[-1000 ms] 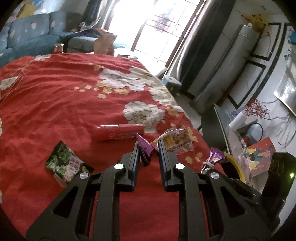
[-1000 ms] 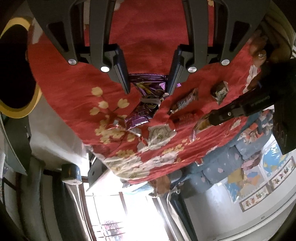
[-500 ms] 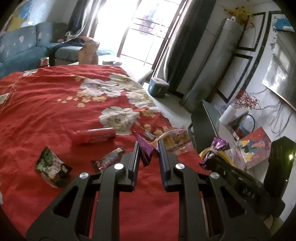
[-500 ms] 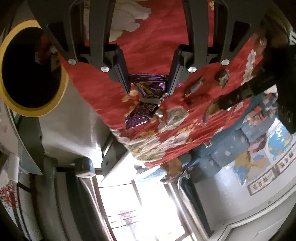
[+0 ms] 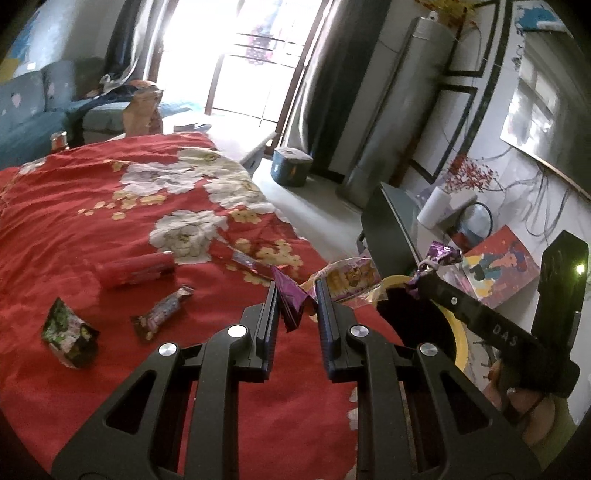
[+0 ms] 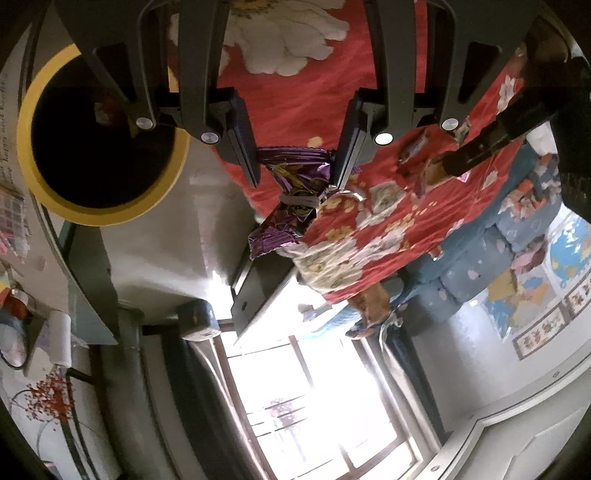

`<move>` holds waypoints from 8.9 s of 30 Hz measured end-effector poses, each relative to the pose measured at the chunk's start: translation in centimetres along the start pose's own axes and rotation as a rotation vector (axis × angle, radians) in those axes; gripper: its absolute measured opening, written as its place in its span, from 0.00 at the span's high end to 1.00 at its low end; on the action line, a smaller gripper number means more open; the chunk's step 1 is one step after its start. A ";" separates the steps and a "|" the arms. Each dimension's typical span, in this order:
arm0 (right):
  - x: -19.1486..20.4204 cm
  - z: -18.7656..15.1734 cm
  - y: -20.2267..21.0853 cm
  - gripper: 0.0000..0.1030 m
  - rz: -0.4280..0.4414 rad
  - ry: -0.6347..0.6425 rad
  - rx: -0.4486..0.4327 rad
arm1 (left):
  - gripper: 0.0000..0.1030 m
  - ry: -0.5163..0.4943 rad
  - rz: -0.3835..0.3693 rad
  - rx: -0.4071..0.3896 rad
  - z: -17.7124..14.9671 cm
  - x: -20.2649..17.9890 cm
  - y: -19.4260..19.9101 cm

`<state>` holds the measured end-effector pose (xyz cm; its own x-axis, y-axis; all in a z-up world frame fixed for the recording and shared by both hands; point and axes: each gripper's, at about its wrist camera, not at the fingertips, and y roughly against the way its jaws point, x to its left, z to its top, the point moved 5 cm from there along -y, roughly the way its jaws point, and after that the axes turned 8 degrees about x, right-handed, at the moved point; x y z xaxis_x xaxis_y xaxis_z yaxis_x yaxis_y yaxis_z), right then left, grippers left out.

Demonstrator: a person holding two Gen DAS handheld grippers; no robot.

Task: Collect trash
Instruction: 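Carry the purple and pink-yellow wrappers over the bin with both tools, then open both tools to drop the wrappers into the bin, then move both tools back over the bedspread toward the green snack bag, then grasp the green snack bag with the left tool while the right tool closes on a chocolate bar wrapper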

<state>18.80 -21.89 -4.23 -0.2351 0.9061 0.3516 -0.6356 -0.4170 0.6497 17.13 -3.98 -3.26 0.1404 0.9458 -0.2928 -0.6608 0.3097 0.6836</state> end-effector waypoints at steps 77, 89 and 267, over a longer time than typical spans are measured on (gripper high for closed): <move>-24.1 -3.5 1.0 0.60 -0.232 -0.394 0.051 | 0.85 -0.378 -0.075 0.290 -5.5 -17.6 -16.4; -24.1 -2.8 2.4 0.39 -0.239 -0.404 0.010 | 0.33 -0.351 -0.106 0.264 -4.8 -17.9 -15.7; 13.0 -2.7 -15.2 0.79 0.168 0.112 0.314 | 0.94 0.368 0.199 -0.005 -3.4 18.1 1.3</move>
<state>23.41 -3.63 -11.34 -0.4067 0.8184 0.4060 -0.3289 -0.5458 0.7706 16.34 13.24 -9.94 -0.2631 0.8889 -0.3751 -0.6519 0.1228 0.7483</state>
